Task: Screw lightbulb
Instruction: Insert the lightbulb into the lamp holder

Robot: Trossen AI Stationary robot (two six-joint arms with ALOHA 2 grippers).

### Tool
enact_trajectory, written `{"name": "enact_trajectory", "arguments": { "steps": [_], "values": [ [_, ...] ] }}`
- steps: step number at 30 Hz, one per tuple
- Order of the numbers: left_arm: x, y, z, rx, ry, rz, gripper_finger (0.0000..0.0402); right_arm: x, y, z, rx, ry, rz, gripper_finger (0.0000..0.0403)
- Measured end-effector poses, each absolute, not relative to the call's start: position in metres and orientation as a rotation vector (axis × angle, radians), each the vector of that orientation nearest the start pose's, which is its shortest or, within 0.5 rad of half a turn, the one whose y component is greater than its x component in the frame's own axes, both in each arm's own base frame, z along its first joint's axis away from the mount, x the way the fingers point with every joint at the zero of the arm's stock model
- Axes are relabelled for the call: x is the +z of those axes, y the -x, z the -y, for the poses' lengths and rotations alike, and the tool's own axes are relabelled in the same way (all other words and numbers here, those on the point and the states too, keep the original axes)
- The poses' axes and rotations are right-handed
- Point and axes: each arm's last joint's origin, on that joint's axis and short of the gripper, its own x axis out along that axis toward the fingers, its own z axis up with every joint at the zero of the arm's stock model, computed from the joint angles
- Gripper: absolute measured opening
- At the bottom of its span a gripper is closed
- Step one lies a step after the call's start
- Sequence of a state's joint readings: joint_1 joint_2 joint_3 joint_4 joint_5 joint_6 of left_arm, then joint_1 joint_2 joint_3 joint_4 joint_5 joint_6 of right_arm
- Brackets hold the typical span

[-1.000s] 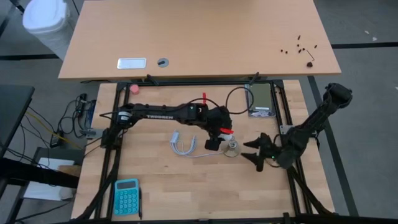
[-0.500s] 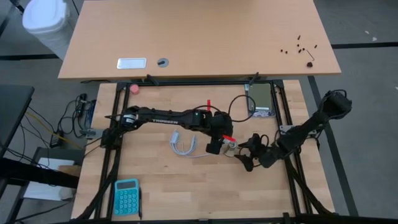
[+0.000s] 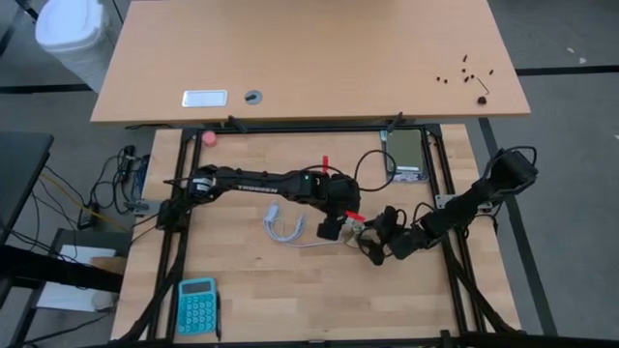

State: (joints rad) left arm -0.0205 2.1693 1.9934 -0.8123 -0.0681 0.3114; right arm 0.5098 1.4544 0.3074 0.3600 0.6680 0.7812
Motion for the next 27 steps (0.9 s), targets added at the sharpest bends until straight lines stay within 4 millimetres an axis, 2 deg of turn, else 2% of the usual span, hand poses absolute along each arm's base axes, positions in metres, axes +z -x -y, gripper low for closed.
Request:
{"name": "enact_trajectory", "arguments": {
  "steps": [7,15,27],
  "values": [
    [0.257,-0.474,0.008,-0.112,-0.331,-0.987,0.0283,0.111,-0.186,-0.089,-0.311,-0.324,-0.584,0.0309],
    [0.257,-0.473,0.008,-0.113,-0.331,-0.99,0.0283,0.115,-0.173,-0.078,-0.42,-0.304,-0.63,0.0309],
    [0.256,-0.471,0.008,-0.122,-0.338,-1.014,0.0283,0.114,-0.189,-0.064,-0.465,-0.283,-0.577,0.0309]
  ]
}}
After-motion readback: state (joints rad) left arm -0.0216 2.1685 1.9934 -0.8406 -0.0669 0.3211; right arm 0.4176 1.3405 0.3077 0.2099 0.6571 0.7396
